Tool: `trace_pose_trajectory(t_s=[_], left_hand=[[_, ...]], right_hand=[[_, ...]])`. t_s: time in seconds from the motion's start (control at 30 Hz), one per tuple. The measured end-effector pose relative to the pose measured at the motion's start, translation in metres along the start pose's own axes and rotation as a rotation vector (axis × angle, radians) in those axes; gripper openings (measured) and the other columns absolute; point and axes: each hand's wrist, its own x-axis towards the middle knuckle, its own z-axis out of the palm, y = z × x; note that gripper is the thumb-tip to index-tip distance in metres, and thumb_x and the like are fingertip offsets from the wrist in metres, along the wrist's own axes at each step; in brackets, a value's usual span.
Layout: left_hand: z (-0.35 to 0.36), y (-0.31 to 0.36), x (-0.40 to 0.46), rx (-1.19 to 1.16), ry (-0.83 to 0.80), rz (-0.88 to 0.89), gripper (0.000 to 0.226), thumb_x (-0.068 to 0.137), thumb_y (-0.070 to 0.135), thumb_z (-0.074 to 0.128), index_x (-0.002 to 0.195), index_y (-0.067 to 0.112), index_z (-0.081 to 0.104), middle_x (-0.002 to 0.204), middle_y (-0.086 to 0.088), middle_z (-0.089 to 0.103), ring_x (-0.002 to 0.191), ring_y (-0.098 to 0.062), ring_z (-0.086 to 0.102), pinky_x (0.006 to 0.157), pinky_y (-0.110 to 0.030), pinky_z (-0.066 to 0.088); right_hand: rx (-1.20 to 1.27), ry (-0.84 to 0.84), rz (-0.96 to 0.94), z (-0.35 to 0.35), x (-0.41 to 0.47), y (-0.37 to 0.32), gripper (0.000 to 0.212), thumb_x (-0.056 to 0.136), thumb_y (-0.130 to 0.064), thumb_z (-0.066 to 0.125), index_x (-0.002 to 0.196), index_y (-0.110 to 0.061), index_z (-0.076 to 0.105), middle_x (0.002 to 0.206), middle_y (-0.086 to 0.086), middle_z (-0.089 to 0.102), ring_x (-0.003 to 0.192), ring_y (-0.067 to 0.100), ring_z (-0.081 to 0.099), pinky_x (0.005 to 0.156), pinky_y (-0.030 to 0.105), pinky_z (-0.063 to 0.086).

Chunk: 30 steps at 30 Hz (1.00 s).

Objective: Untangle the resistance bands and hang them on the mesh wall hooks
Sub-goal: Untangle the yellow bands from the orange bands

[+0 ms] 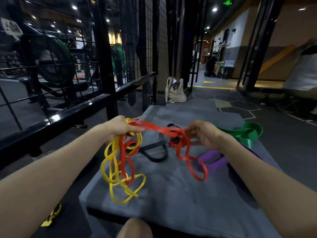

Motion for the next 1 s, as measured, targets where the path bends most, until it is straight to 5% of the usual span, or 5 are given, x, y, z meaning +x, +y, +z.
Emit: trace_pose_trajectory(t_s=[0.2, 0.37, 0.5, 0.77, 1.0], left_hand=[[0.002, 0.001, -0.003, -0.079, -0.004, 0.12, 0.056, 0.053, 0.039, 0.078, 0.083, -0.004, 0.061, 0.06, -0.011, 0.049, 0.036, -0.01, 0.044, 0.034, -0.019, 0.036], [-0.013, -0.011, -0.003, -0.038, -0.033, 0.166, 0.077, 0.04, 0.056, 0.082, 0.099, 0.008, 0.065, 0.071, -0.01, 0.054, 0.056, -0.017, 0.047, 0.044, -0.024, 0.039], [-0.005, -0.015, -0.008, 0.022, -0.092, 0.137, 0.074, 0.034, 0.059, 0.085, 0.083, 0.01, 0.06, 0.064, -0.008, 0.047, 0.05, -0.014, 0.042, 0.04, -0.021, 0.037], [0.062, -0.008, -0.004, 0.005, -0.112, 0.253, 0.018, 0.075, 0.009, 0.077, 0.07, 0.015, 0.06, 0.042, 0.013, 0.051, 0.043, 0.0, 0.046, 0.045, -0.015, 0.036], [0.089, -0.01, -0.003, -0.255, -0.204, 0.165, 0.009, 0.081, 0.015, 0.07, 0.087, 0.009, 0.068, 0.069, 0.002, 0.064, 0.049, -0.002, 0.053, 0.046, -0.015, 0.038]], right_hand=[[-0.257, 0.063, -0.007, -0.002, -0.002, 0.011, 0.023, 0.093, -0.01, 0.051, 0.074, -0.012, 0.062, 0.069, 0.002, 0.064, 0.066, 0.01, 0.056, 0.063, 0.02, 0.045], [0.009, 0.021, -0.057, 0.001, -0.001, 0.002, 0.029, 0.096, -0.009, 0.046, 0.073, -0.011, 0.063, 0.063, 0.0, 0.069, 0.062, 0.012, 0.066, 0.072, 0.026, 0.052], [0.123, -0.029, -0.13, 0.002, -0.005, -0.008, 0.022, 0.092, -0.011, 0.053, 0.077, -0.01, 0.069, 0.073, 0.007, 0.072, 0.071, 0.02, 0.065, 0.083, 0.037, 0.053], [0.066, -0.063, -0.123, 0.017, -0.013, -0.006, 0.013, 0.089, -0.001, 0.055, 0.077, -0.004, 0.06, 0.053, 0.001, 0.064, 0.045, 0.01, 0.06, 0.045, 0.022, 0.051], [-0.03, -0.023, -0.027, 0.02, -0.011, -0.005, 0.027, 0.096, -0.015, 0.048, 0.071, -0.009, 0.054, 0.054, -0.001, 0.057, 0.049, 0.009, 0.055, 0.054, 0.021, 0.049]])
